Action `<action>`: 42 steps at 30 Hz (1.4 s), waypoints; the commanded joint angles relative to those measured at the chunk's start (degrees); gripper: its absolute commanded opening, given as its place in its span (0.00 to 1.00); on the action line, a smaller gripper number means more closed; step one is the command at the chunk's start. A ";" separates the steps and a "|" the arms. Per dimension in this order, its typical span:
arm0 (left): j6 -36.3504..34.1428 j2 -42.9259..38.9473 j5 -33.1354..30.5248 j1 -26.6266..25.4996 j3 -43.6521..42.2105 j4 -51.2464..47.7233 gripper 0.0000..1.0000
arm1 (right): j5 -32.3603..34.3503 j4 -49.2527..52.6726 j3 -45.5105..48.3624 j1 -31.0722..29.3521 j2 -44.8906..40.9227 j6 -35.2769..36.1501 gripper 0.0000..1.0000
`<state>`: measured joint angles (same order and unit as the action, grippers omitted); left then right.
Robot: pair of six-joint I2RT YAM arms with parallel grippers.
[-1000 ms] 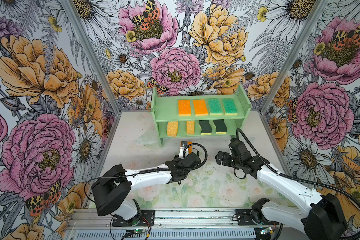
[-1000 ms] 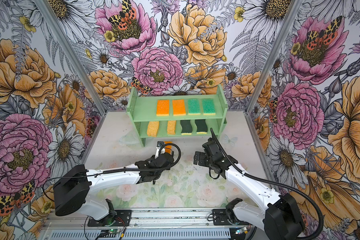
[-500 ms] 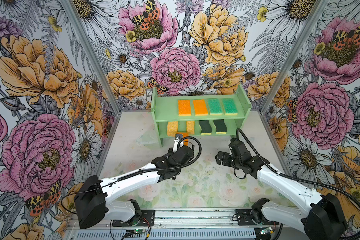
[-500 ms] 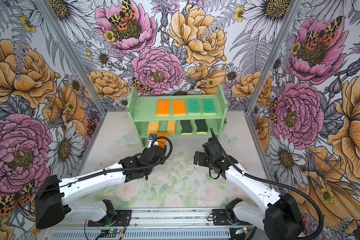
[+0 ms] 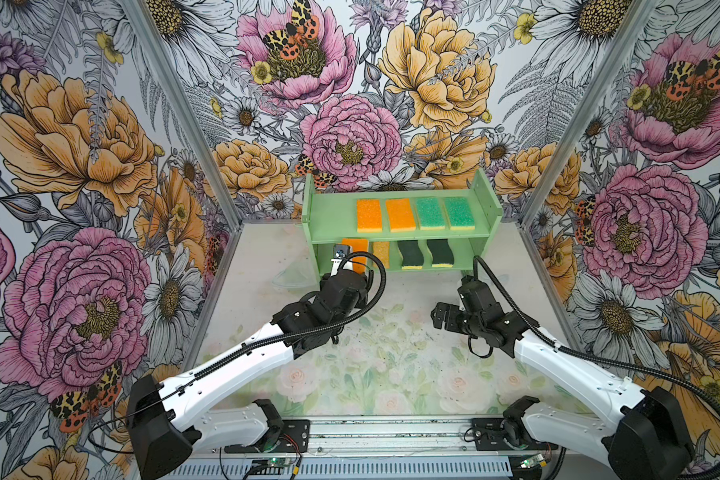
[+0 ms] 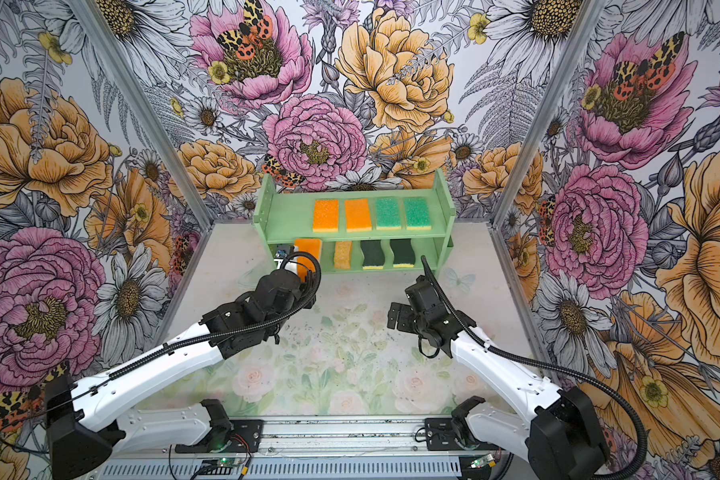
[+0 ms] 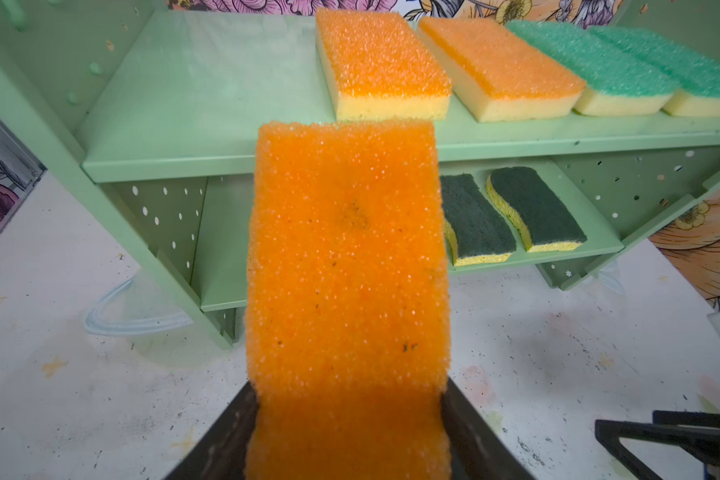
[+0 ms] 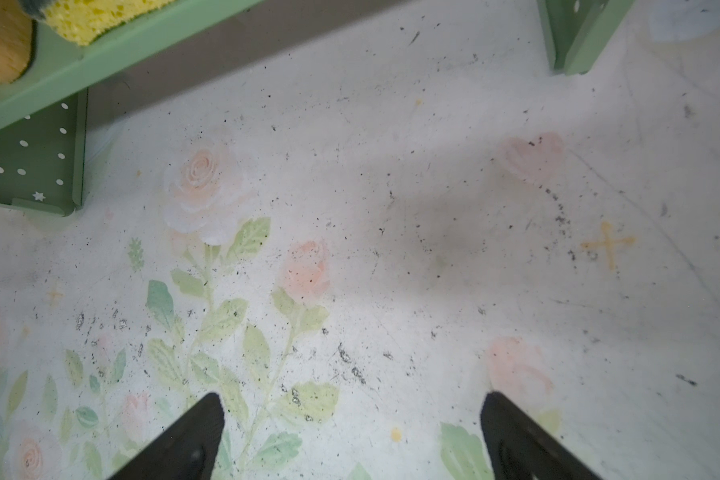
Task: Place and organize the cleaning sponges onto the shelf
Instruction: 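Lift the orange sponge with the left gripper and carry it to the upper shelf, then lower the orange sponge at the shelf end beside the orange sponges and release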
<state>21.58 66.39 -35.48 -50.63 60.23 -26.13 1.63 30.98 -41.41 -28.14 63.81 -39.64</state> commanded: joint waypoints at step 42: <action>-7.52 21.34 15.84 21.84 31.60 -11.20 0.62 | -0.88 -0.37 -0.54 0.72 -0.09 -0.43 0.99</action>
<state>15.11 86.61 -21.47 -29.41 90.11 -36.71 1.15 30.98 -41.41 -27.77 63.88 -39.64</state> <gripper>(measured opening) 0.623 0.986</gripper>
